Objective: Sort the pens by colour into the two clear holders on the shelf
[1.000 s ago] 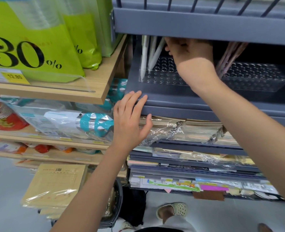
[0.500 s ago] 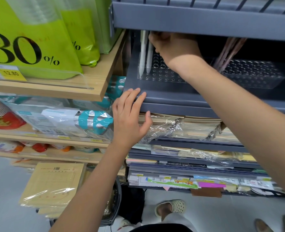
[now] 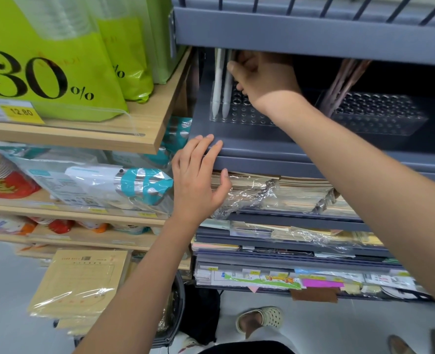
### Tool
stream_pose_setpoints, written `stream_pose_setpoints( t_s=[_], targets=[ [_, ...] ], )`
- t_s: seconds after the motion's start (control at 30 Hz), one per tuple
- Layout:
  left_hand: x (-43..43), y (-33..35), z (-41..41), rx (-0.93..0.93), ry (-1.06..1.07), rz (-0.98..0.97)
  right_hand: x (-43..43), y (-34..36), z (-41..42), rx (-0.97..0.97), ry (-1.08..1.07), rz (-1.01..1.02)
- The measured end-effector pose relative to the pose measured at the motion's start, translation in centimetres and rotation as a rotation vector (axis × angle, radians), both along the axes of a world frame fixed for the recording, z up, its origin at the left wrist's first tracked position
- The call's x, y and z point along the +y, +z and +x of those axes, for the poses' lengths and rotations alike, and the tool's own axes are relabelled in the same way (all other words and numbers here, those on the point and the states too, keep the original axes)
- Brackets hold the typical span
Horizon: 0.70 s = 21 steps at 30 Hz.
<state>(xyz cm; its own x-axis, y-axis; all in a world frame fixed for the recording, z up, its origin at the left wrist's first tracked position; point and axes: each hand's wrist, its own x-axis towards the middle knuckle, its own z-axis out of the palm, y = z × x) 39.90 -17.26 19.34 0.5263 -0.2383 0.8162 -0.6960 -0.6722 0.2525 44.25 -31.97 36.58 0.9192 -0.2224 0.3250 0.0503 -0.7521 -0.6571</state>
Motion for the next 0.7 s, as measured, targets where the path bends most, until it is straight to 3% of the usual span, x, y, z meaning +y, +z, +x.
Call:
stream_pose_setpoints(
  t_s=[0.27, 0.43, 0.7],
  targets=[
    [0.9, 0.8, -0.8, 0.087, -0.025, 0.063, 0.0, 0.0, -0.7, 0.009, -0.037, -0.034],
    [1.4, 3.0, -2.3, 0.284, -0.098, 0.061, -0.8, -0.1, -3.7, -0.060, -0.017, 0.146],
    [5.4, 7.6, -7.8, 0.691, -0.358, -0.440, -3.7, -1.1, -15.3, -0.150, -0.021, 0.259]
  ],
)
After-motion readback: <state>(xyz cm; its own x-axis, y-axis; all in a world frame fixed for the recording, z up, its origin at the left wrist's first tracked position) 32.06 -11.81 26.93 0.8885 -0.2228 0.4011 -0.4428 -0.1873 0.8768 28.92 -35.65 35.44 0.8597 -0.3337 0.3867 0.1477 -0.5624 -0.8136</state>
